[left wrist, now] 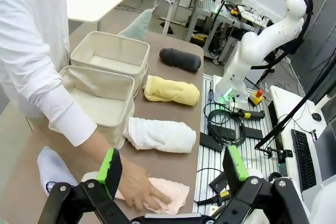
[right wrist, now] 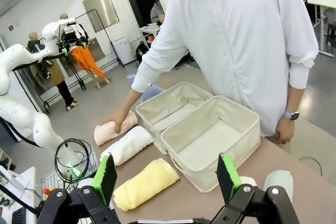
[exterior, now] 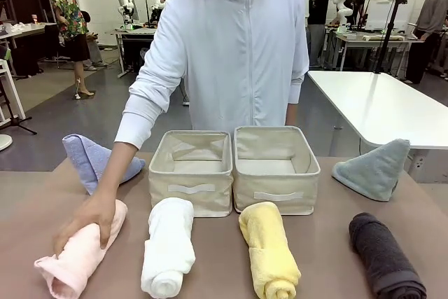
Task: Sort the towels based on their folding style.
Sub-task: Pick up one triangle-folded towel and place it in the left Fabric basket.
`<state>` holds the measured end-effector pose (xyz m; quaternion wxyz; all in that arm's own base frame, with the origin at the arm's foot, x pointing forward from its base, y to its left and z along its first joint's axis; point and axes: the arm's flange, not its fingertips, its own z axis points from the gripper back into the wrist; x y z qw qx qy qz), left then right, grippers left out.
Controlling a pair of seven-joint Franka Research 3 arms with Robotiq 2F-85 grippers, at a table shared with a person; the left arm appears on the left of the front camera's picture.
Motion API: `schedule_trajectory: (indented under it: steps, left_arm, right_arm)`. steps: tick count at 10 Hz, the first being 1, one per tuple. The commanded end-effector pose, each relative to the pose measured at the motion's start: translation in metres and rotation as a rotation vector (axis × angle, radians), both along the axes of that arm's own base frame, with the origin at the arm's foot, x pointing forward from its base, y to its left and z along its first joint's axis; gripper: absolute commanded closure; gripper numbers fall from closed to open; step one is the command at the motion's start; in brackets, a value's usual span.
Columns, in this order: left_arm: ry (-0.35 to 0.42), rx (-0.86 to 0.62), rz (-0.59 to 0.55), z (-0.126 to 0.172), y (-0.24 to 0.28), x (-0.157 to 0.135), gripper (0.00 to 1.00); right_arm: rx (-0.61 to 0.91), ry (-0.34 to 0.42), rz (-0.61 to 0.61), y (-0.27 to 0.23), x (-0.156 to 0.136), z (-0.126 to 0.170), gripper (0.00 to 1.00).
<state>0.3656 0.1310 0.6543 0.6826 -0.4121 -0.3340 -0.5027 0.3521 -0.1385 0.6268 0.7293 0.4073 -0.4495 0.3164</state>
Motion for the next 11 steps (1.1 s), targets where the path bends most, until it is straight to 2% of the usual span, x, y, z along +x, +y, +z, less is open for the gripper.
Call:
schedule_trajectory:
  steps: [1,11]
  left_arm:
    - [-0.014,-0.016,-0.007,0.0019,0.0003,0.0006,0.00]
    - [-0.014,-0.016,-0.007,0.0019,0.0003,0.0006,0.00]
  right_arm:
    - [0.016,-0.028,0.009,0.0000,0.0035,0.0000,0.00]
    - [0.016,-0.028,0.009,0.0000,0.0035,0.0000,0.00]
